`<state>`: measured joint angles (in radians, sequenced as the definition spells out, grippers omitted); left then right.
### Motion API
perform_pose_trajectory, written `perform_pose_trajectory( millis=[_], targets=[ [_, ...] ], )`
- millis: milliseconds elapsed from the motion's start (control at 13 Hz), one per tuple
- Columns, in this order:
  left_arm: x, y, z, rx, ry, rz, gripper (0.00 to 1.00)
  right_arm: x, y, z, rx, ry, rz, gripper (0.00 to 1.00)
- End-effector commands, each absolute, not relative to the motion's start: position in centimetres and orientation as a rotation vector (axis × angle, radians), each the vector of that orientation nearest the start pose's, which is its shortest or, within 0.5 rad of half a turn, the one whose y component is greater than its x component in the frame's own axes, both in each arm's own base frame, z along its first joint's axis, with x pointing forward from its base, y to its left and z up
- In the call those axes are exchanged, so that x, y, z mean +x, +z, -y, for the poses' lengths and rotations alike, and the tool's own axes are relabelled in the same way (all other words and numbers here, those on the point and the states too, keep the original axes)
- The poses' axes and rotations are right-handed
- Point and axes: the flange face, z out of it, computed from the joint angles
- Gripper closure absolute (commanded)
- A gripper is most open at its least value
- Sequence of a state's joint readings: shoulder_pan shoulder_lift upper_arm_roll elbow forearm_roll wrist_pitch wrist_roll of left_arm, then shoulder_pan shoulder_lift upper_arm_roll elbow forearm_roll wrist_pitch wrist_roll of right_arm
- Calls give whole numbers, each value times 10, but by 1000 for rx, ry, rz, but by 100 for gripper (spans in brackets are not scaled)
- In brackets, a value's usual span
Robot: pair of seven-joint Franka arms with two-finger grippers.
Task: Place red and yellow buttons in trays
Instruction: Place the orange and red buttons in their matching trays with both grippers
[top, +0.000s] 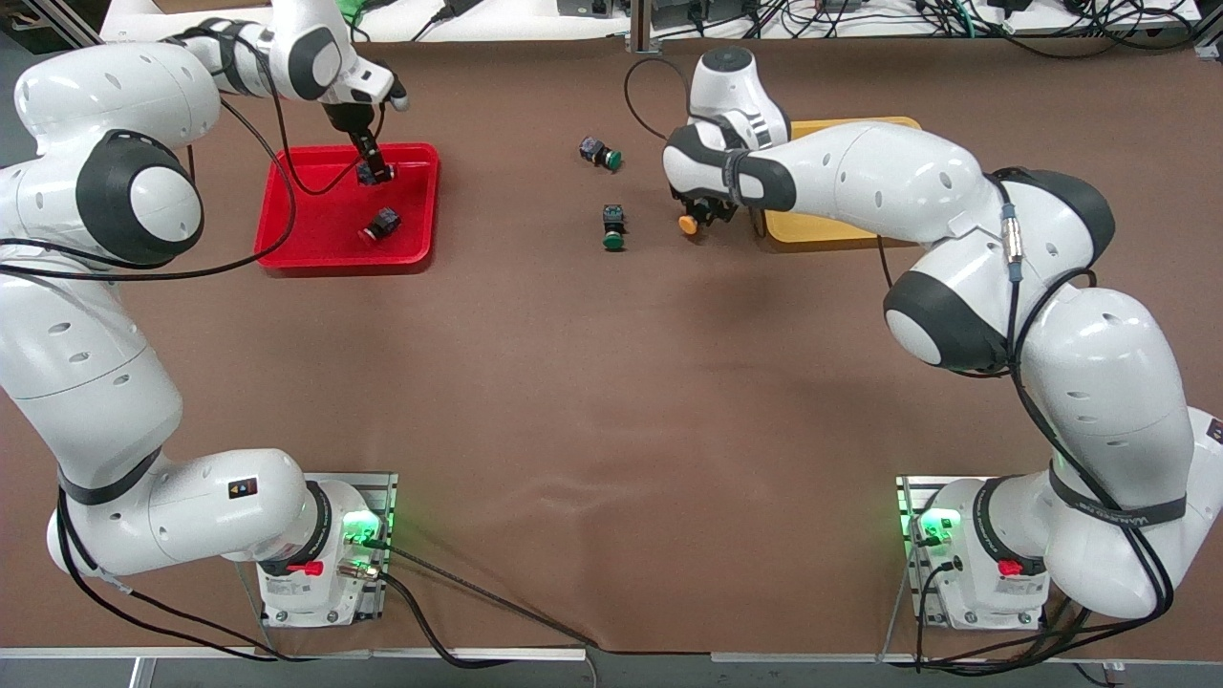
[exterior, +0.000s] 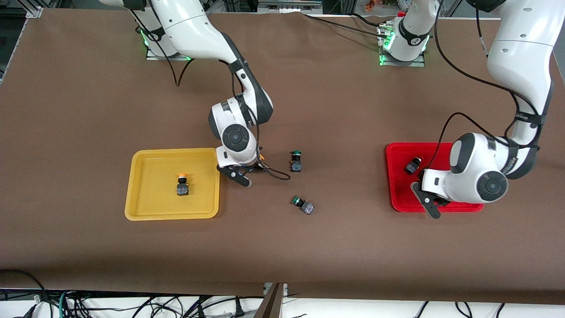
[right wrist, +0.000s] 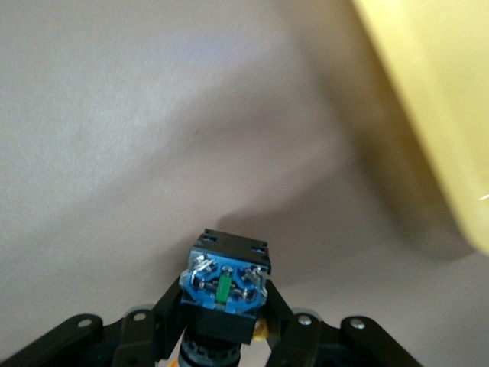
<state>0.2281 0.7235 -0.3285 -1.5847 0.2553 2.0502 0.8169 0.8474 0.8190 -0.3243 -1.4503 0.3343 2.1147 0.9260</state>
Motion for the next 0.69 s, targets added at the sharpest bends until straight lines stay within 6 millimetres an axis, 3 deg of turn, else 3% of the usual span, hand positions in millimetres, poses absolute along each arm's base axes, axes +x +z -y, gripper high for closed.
perform_pose_trajectory(
  millis=[0, 154, 385, 615],
  targets=[
    [668, 220, 27, -2756, 289, -1598, 0, 612, 250, -353, -3137, 214, -649, 94],
    [671, 259, 40, -2756, 268, -1558, 0, 624, 256, -304, -3209, 274, -455, 94],
    [666, 329, 64, -2844, 286, -1285, 0, 632, 238, -247, -3247, 268, -300, 93],
    [661, 391, 75, -2883, 189, -1065, 0, 631, 223, -238, -3204, 213, -321, 90]
  ],
)
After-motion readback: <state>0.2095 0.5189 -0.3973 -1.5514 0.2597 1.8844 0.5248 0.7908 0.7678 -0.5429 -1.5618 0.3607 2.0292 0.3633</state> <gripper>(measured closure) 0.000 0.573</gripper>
